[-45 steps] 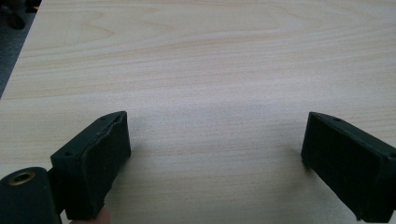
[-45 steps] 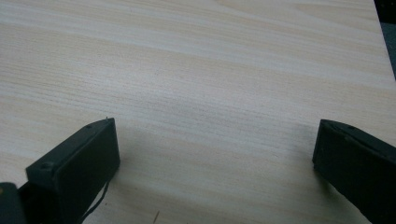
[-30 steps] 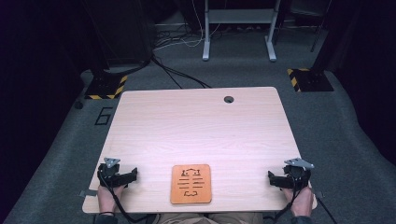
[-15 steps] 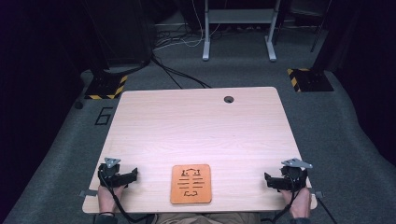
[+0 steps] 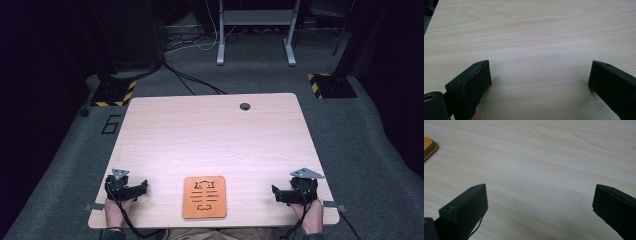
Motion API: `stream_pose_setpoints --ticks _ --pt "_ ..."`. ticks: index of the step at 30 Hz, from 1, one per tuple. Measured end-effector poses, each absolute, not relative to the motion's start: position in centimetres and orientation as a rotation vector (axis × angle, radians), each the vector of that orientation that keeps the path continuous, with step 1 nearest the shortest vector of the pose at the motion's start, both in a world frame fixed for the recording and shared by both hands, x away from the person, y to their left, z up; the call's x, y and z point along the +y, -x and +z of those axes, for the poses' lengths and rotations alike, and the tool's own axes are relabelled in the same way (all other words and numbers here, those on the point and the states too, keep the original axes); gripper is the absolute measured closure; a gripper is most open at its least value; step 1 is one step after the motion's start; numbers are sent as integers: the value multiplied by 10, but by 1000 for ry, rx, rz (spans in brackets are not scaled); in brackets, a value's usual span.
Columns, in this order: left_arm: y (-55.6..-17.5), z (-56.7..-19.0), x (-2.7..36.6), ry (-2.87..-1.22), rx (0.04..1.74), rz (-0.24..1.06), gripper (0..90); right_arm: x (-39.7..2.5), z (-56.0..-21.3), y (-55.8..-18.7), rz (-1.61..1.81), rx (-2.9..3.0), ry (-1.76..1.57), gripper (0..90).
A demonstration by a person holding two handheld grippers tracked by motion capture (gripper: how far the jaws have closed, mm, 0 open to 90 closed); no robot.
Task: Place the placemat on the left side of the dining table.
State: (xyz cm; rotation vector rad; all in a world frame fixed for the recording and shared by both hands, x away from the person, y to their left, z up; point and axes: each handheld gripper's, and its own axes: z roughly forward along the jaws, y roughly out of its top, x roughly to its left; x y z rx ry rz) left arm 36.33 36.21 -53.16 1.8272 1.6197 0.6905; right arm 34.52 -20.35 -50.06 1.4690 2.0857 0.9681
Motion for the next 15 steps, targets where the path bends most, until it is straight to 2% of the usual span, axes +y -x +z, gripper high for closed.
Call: stream_pose_setpoints --ticks 15 --pt "-363 -532 362 -1830 1616 691 43 -173 -496 -347 1013 2152 -1411 0"
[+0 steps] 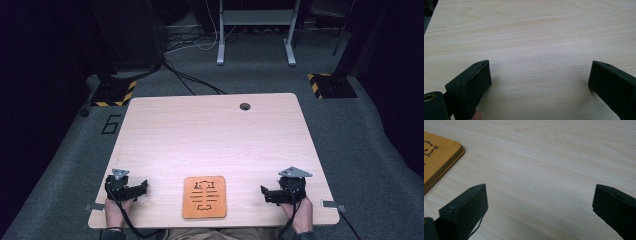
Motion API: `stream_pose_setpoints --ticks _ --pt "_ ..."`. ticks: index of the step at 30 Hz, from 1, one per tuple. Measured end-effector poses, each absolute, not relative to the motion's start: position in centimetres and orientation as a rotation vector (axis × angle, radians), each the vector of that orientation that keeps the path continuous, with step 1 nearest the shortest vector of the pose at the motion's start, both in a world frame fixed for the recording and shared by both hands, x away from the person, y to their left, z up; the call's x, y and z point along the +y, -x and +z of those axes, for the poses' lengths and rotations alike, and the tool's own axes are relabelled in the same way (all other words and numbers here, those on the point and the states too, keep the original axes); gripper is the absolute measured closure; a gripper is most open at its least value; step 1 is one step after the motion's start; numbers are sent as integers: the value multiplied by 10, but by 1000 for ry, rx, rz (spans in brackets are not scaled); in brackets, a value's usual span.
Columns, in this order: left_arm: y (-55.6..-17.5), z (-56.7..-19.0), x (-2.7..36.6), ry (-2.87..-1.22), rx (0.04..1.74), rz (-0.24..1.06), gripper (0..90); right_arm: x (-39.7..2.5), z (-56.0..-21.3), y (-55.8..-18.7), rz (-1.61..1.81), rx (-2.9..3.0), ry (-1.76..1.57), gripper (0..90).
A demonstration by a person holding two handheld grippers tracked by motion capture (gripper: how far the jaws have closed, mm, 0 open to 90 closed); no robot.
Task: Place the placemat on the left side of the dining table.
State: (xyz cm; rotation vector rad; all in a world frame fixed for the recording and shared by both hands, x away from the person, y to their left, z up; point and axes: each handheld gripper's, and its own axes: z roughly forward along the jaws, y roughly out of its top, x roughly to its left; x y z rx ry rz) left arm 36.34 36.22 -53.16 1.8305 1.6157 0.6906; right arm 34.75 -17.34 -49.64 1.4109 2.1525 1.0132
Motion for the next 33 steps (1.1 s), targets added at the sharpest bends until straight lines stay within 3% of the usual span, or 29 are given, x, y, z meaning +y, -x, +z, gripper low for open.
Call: stream_pose_setpoints --ticks 33 --pt "-363 -532 362 -1832 1612 689 44 -97 -501 -356 1084 2304 -1285 0"
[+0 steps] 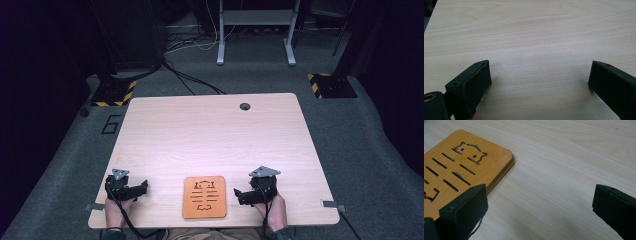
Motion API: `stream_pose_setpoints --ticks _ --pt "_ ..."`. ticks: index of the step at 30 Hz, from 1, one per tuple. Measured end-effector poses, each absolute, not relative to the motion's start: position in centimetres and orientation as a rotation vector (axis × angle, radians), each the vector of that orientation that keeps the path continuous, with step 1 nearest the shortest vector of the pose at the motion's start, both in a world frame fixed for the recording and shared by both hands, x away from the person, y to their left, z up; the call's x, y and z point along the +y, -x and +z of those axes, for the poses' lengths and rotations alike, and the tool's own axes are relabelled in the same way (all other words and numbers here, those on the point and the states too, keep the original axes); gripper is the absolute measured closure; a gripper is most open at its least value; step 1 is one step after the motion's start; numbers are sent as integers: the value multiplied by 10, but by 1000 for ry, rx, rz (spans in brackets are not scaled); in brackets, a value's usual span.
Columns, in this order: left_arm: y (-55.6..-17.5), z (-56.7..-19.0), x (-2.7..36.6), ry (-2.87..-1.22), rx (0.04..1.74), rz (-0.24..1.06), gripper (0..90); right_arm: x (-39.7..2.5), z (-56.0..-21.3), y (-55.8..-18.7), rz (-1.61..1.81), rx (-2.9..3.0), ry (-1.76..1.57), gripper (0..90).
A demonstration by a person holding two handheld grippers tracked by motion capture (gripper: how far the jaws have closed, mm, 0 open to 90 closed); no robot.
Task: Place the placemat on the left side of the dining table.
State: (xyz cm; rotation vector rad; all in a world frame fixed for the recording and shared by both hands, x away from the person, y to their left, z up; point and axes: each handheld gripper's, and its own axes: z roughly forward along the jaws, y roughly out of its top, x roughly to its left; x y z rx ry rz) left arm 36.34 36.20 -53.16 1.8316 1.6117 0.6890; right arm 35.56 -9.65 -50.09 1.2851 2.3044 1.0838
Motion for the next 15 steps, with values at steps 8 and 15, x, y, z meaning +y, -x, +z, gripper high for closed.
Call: stream_pose_setpoints --ticks 8,15 --pt "-363 -532 362 -1832 1612 689 44 -76 -505 -361 1071 2348 -1249 0" --pt "-363 -532 362 -1832 1611 688 43 -60 -509 -367 1067 2380 -1222 0"
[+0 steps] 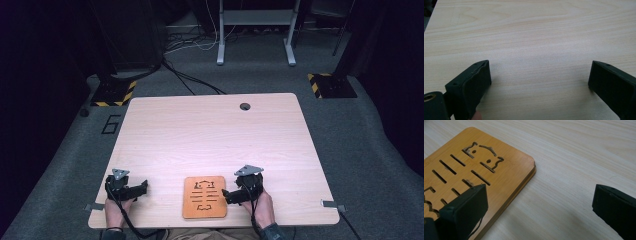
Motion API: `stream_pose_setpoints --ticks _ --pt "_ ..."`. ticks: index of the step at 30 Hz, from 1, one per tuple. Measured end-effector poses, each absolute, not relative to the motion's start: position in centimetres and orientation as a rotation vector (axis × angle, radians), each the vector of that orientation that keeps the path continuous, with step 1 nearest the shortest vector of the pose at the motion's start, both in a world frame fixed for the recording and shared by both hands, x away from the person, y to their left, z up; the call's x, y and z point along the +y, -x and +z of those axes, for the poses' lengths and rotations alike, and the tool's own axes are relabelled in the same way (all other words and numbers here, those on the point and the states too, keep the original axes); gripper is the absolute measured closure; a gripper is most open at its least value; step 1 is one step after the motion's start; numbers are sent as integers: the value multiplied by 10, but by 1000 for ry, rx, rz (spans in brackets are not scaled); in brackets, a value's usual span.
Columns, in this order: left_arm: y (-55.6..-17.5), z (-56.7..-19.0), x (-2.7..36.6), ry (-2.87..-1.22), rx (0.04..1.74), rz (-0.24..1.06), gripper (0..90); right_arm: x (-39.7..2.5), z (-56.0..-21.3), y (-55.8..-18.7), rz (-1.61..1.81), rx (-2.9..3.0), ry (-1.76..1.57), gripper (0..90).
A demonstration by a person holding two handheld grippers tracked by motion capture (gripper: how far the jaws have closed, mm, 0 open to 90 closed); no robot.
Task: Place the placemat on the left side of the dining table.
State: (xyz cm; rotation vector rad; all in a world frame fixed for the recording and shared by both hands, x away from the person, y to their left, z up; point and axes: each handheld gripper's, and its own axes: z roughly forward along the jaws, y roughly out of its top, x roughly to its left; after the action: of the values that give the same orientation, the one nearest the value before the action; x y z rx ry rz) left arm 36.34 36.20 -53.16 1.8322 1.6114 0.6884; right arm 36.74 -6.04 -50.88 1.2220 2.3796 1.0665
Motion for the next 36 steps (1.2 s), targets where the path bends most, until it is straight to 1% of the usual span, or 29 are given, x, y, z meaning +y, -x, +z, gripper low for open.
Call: stream_pose_setpoints --ticks 12,36 --pt "-363 -532 362 -1832 1611 689 43 -42 -514 -373 1034 2406 -1216 0" --pt "-363 -532 362 -1833 1613 688 44 -36 -518 -376 1005 2430 -1196 0"
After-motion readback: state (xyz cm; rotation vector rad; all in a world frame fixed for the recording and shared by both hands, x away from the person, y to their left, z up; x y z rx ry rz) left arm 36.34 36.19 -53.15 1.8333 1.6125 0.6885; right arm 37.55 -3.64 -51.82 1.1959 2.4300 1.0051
